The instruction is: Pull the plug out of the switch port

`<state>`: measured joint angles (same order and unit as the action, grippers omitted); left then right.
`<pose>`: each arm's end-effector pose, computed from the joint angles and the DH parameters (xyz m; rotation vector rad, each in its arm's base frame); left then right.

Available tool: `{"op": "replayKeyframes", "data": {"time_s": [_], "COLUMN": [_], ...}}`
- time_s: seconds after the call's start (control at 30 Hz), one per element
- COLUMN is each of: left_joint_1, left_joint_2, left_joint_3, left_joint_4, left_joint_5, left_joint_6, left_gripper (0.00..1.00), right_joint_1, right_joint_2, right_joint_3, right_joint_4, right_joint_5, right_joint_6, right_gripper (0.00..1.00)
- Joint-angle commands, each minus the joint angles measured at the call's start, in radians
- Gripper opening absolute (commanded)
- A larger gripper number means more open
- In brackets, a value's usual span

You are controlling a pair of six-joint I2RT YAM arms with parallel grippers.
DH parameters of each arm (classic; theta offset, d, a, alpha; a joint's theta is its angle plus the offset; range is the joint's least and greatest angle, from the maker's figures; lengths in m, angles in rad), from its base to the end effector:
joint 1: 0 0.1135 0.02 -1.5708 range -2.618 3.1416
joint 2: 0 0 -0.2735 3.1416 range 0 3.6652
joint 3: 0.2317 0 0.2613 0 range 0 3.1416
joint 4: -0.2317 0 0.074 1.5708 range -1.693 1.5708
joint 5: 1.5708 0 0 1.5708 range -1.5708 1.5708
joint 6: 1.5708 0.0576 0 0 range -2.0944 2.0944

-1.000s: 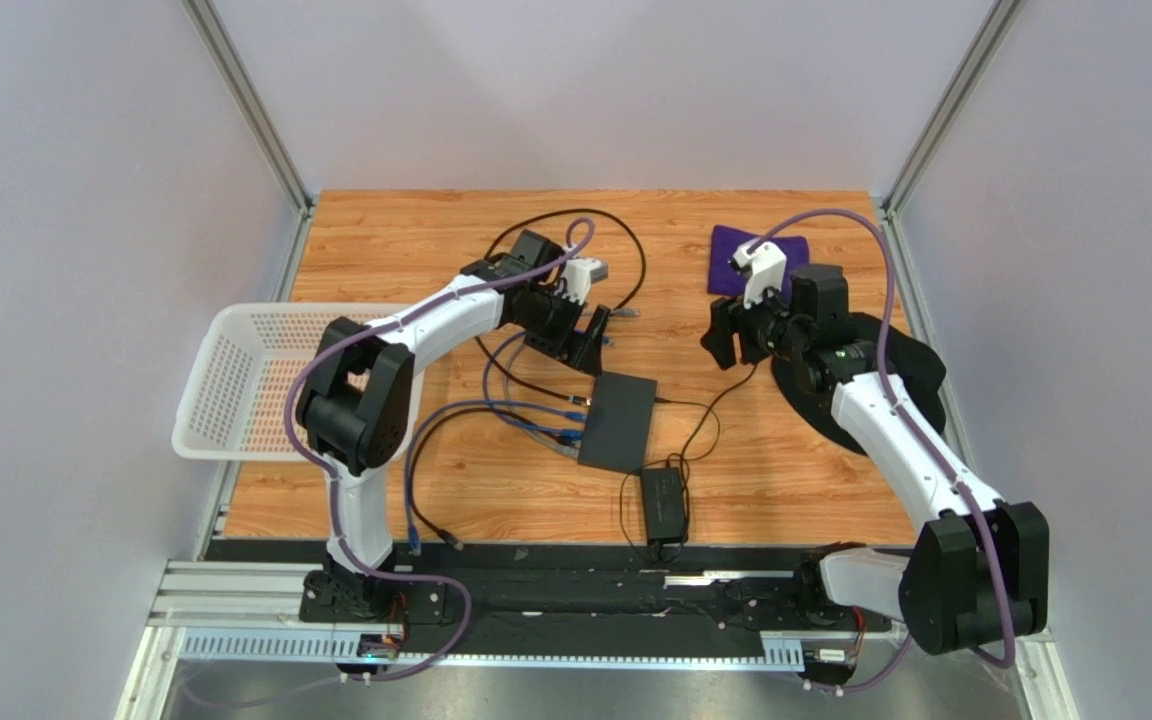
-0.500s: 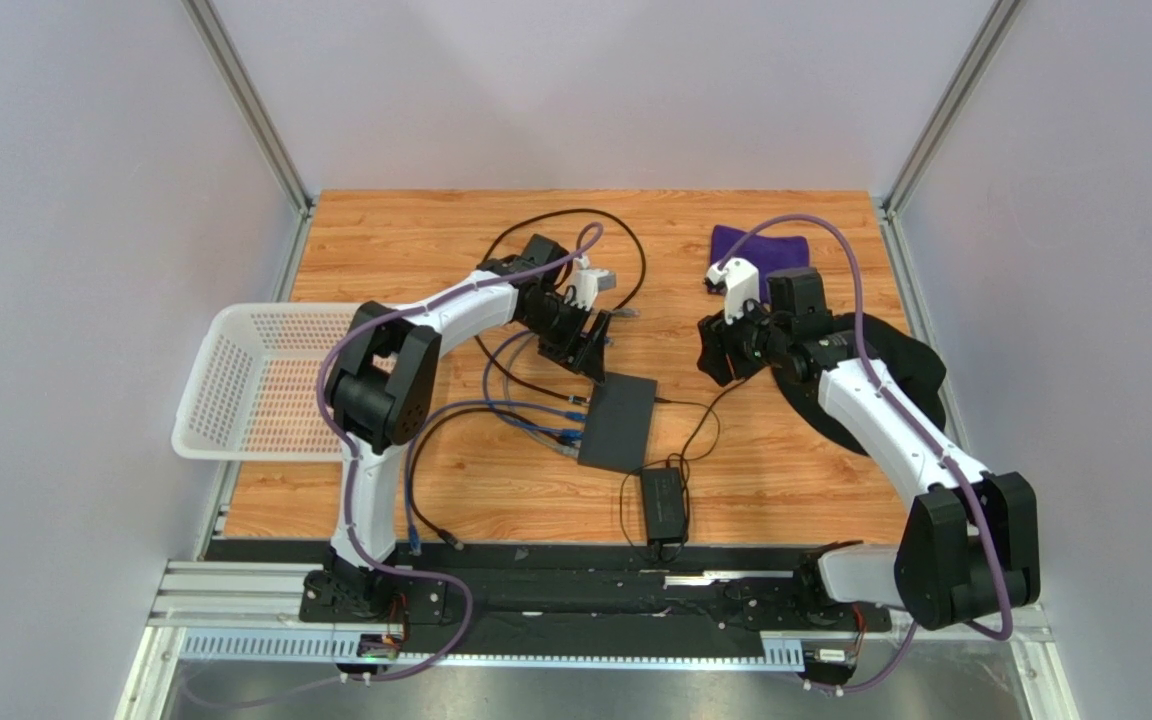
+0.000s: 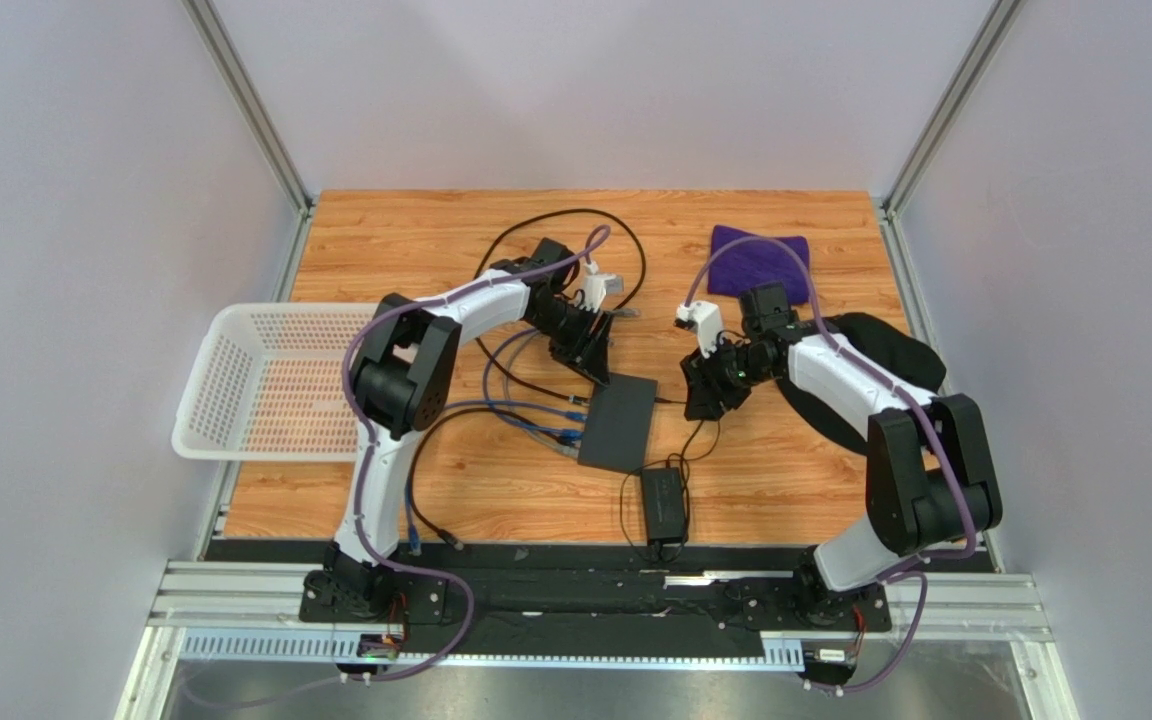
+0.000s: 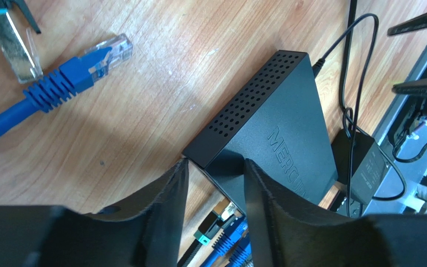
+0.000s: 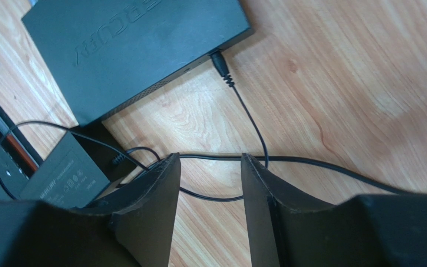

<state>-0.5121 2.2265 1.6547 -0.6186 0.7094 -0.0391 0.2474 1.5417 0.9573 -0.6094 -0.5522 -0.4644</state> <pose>0.3972 -0.2663 0.1338 0.8374 2.6350 -1.1274 0.2859 0.1034 0.1822 -1.0497 2.4159 0.6865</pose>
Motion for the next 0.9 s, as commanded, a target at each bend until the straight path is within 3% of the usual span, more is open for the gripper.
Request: {"op": "replayKeyframes", "data": {"time_s": [0.0,0.13,0.23,0.27,0.37,0.7,0.87], "left_joint_1": [0.000,0.000,-0.002,-0.002,-0.002,-0.003,-0.003], "left_joint_2": [0.044,0.051,0.058,0.058,0.048,0.062,0.065], "left_joint_3": [0.036,0.040,0.054,0.054,0.047,0.066,0.070], "left_joint_4": [-0.013,-0.012,-0.015,-0.015,-0.021,-0.029,-0.036], "left_joint_5": [0.025,0.038,0.032,0.030,0.010,0.010,0.010], "left_joint_6": [0.022,0.030,0.024,0.024,0.025,0.001,0.005], "left_gripper": [0.47,0.40,0.24,0.14,0.00,0.00,0.00], "right_joint_1": [0.016,0.071,0.124,0.133,0.151,0.165,0.171], "right_joint_2": [0.001,-0.002,-0.034,-0.046,-0.048,0.053,0.115], "right_joint_3": [0.054,0.020,-0.041,-0.057,-0.095,-0.052,0.018], "right_joint_4": [-0.016,0.029,0.135,0.172,0.275,0.316,0.237], "right_joint_5": [-0.083,-0.091,-0.023,-0.003,0.050,0.110,0.103], "right_joint_6": [-0.183,-0.272,-0.328,-0.335,-0.361,-0.381,-0.425], "right_gripper": [0.52,0.56,0.56,0.56,0.52,0.40,0.35]}}
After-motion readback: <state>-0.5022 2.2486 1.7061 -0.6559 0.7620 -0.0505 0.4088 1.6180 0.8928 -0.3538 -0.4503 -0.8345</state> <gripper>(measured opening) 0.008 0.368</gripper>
